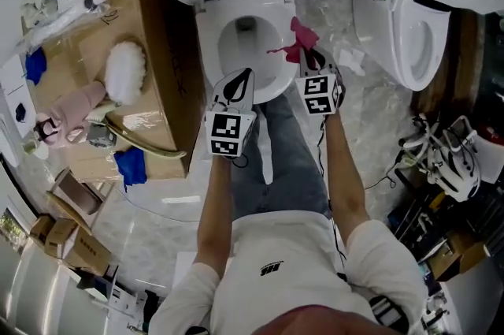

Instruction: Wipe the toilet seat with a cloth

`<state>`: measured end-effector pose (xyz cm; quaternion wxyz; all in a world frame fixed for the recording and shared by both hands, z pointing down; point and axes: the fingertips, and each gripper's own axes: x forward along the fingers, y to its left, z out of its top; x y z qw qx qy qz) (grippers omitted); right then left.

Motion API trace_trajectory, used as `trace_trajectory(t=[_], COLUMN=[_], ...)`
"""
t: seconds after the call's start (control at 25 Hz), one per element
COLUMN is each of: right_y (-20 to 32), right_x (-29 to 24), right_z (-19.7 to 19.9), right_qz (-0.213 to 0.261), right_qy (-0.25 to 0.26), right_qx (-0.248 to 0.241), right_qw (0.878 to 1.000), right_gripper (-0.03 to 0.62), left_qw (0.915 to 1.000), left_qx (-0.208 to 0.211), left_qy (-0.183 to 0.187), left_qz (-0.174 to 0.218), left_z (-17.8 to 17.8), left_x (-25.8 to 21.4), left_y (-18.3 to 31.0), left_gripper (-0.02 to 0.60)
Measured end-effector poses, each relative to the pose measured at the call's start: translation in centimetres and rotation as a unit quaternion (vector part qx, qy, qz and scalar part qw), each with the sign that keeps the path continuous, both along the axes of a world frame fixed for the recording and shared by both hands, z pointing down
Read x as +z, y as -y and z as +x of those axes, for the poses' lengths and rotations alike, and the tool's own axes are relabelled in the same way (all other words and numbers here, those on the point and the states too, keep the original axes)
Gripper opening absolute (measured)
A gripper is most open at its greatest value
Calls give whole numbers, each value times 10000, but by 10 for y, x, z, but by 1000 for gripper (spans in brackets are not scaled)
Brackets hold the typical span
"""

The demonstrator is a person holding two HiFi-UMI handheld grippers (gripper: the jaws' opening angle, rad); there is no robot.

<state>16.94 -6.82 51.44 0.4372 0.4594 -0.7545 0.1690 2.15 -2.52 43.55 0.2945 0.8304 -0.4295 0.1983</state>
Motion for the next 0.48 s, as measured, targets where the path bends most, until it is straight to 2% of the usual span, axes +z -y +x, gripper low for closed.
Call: trace_trajectory(t=[0.48], right_y=[-26], right_x=[-220], right_z=[-39], right_qz=[1177], right_qy=[804], right_qx=[54], right_qw=[9898], right_gripper=[11], left_qw=[9965], left_qx=[-250], left_qy=[-20], left_qz=[791], left_z=[-36], left_x=[-171], left_y=[-3], left_gripper=[9])
